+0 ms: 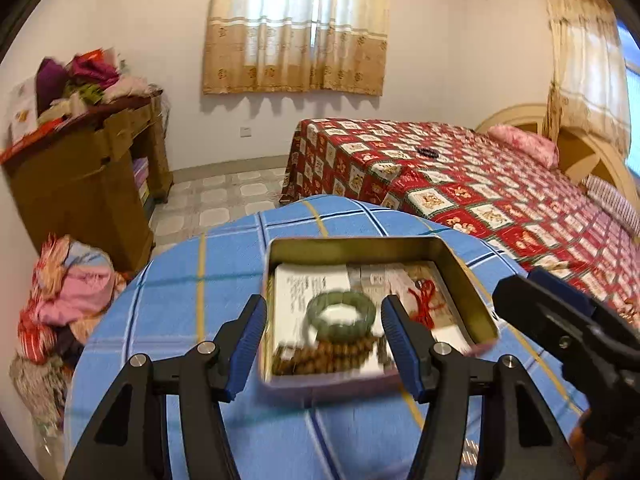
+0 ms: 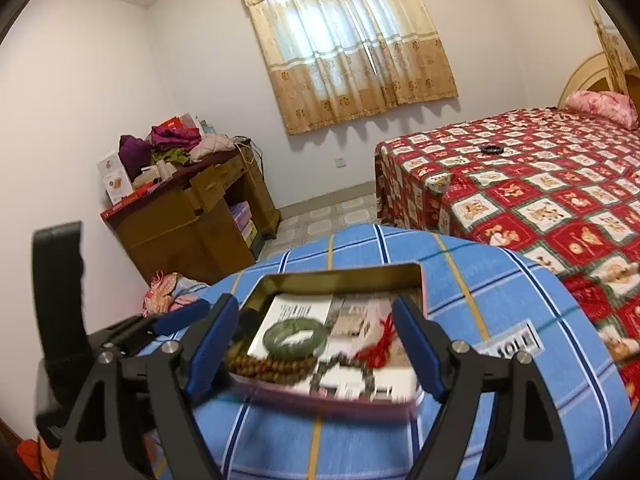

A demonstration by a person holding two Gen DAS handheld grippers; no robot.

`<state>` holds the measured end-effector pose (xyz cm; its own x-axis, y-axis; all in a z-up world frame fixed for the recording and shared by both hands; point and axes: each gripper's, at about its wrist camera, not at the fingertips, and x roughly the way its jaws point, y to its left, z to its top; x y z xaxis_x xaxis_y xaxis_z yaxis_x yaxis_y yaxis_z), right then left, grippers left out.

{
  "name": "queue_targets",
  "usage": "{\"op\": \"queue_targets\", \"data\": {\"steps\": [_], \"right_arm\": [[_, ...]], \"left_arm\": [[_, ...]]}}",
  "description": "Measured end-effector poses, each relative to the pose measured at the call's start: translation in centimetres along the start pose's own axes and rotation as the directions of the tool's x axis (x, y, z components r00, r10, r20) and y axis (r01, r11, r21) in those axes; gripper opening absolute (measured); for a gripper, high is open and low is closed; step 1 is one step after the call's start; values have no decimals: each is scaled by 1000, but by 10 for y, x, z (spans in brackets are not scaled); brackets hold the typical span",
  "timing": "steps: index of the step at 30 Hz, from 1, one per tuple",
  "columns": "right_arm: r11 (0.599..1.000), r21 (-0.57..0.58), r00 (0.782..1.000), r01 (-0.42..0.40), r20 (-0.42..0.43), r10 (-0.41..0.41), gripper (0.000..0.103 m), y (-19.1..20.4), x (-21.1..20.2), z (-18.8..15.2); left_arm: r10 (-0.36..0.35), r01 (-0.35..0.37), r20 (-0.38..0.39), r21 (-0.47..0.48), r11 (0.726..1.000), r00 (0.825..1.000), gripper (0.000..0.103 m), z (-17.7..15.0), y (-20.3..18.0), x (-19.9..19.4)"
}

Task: Organize jewelry
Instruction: 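Withdraw both open grippers from the tin back toward the jewelry pile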

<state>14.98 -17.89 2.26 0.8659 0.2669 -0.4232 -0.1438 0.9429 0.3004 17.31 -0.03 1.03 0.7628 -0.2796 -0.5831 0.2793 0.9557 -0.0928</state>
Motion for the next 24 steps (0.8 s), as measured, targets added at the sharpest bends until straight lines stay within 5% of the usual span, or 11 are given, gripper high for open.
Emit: {"op": "queue_targets", "data": {"steps": [7, 24], "right_arm": [[998, -28, 999, 50, -12, -51, 82, 18, -31, -33], [997, -46, 992, 54, -108, -59, 82, 37, -79, -83]], "left_arm": [[36, -35, 8, -106, 994, 999, 60, -44, 19, -47], [28, -30, -22, -105, 994, 999, 60, -101, 9, -94]]}}
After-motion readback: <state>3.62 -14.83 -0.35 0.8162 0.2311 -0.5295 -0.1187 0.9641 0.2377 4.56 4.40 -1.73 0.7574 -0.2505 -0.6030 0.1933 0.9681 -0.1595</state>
